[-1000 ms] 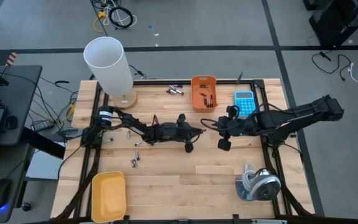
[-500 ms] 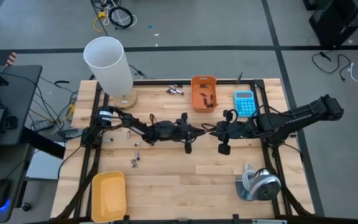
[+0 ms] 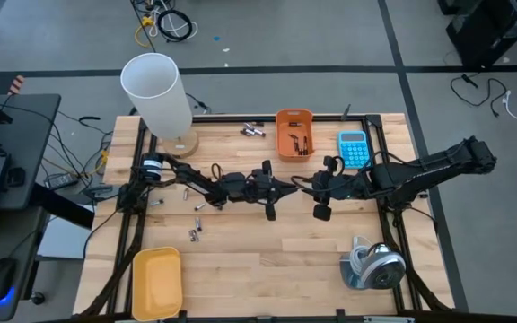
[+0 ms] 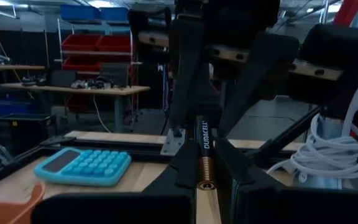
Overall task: Sort batteries
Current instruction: Put the black battery into the orange bin
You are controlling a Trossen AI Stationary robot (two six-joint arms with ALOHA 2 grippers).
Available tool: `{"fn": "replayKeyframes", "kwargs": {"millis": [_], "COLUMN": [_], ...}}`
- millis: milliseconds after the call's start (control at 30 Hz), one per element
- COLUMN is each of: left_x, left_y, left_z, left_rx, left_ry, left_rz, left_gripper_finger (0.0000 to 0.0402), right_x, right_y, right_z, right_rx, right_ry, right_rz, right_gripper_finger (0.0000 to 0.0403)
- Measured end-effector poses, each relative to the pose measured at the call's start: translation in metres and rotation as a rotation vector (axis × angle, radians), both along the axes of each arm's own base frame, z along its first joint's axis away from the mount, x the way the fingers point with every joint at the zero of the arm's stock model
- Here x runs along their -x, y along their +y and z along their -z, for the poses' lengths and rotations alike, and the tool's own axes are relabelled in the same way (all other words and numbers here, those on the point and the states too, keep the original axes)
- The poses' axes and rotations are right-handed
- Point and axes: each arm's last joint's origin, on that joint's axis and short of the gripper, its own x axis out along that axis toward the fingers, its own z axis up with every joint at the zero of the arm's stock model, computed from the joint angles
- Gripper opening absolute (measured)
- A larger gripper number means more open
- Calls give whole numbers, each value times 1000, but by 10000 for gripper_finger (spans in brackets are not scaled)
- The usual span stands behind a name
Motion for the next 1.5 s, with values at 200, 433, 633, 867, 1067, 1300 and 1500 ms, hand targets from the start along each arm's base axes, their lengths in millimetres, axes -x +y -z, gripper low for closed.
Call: {"fn": "replayKeyframes", "kwargs": {"millis": [200,433,633,867,1067,1300,1500], "left_x": [0,0,1,1,1,1,1], "left_y": [0,0,1,1,1,0,-1], "left_z": [0,-1,-4,-4,-4,-4,-4], "left_rx": [-3,-5,-8,-29,-29,-30,-38], "left_ry": [3,-11,-39,-39,-38,-38,-35], "left_rz": [-4,0,4,0,0,3,38], "left_gripper_finger": [18,18,18,18,18,18,18], "right_x": [-3,-3,-3,-4,-4,-4,-5], "right_y": [1,1,1,2,2,-1,-3], "right_z": [-3,-4,-4,-4,-4,-5,-4], "right_rx": [14,12,-3,-4,-4,-5,-21], "right_ry": [-34,-42,-40,-43,-44,-51,-44], "right_rz": [-18,-26,-43,-44,-44,-31,-49], "right_gripper_finger": [125,126,124,121,104,69,32]}}
